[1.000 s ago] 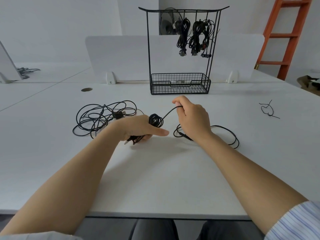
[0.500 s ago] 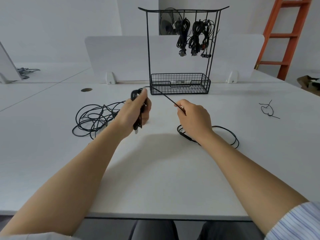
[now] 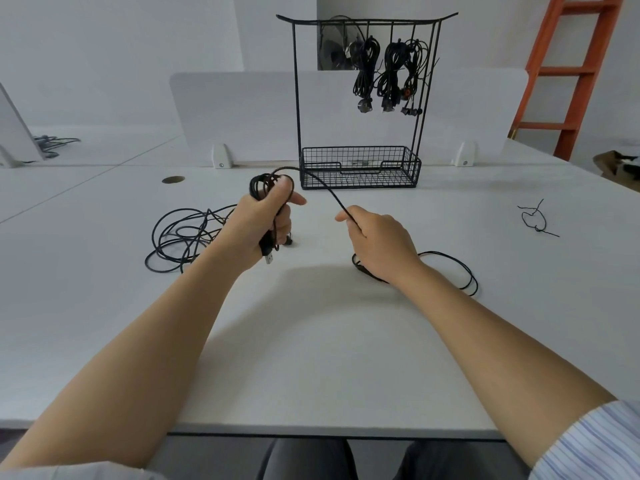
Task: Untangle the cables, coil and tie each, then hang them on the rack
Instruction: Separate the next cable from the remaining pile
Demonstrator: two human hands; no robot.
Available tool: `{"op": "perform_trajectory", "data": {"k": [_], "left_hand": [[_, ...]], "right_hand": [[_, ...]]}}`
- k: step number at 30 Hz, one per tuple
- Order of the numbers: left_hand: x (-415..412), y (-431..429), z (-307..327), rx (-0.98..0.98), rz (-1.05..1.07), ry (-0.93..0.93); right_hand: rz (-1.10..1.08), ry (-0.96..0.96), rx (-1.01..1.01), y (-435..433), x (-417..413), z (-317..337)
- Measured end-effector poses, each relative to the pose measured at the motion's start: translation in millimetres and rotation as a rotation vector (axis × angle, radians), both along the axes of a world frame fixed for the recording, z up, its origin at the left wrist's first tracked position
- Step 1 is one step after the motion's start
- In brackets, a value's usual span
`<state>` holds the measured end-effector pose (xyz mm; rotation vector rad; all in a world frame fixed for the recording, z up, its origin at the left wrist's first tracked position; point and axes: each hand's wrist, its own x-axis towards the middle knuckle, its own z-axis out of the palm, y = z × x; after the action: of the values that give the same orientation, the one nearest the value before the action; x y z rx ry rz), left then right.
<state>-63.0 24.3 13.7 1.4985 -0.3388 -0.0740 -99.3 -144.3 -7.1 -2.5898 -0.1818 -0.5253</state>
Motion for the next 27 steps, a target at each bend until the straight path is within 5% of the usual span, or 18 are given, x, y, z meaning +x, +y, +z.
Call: {"op": "perform_trajectory", "data": {"k": [6,16,27], "left_hand": [[1,2,2,0.002,-0.010,0.095],[3,16,6,0.014,-0.321,0.152],[13,24,6,-0.619,-0.433,0.211]], "right_hand": [[-0.001,0.080,-0.036,2,-3,2],[-0.140,0.111,0.021,-10,3,2],[0.065,0.169,0.017,-1,-2,5]]}}
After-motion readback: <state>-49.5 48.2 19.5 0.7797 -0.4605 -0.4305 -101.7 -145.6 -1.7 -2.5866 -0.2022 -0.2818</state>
